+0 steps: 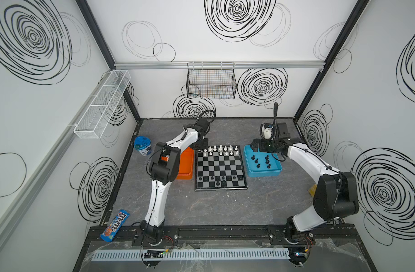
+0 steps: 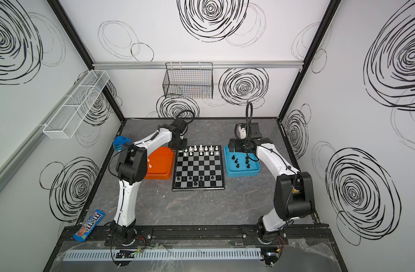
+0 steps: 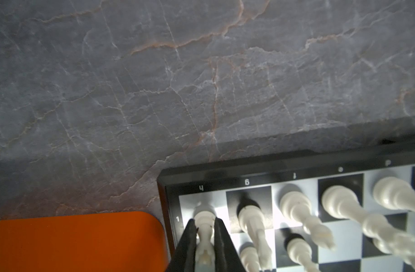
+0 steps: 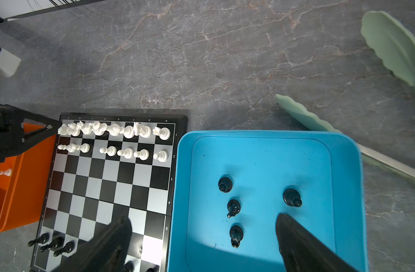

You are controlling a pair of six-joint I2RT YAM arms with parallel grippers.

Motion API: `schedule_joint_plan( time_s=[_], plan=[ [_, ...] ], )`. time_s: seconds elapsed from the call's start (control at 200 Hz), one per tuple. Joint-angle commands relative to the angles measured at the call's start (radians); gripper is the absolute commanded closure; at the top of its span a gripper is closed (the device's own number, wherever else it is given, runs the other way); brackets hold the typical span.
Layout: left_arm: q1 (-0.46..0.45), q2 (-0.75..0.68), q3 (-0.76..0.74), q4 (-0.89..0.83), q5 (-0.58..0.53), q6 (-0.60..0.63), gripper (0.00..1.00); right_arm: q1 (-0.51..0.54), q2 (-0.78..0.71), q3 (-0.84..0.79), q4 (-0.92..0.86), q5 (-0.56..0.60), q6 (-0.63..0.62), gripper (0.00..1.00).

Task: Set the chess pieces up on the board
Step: 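Lower the white piece onto the board's farthest-row corner square with the left gripper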

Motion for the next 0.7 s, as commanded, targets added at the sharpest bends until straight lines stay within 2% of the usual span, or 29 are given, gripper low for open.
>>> schedule_joint_plan(
  time_s=[0.0,0.695],
  plan=[
    [-0.006,0.020,0.011,-0.004,-0.002,0.007,0.81,-0.005,-0.008,-0.009,0.017,-0.002,-0.006,0.00],
    [-0.008,0.010,0.008,0.004,-0.023,0.002,0.84,-0.006,-0.006,-0.012,0.021,-0.003,-0.007,0.00]
  ],
)
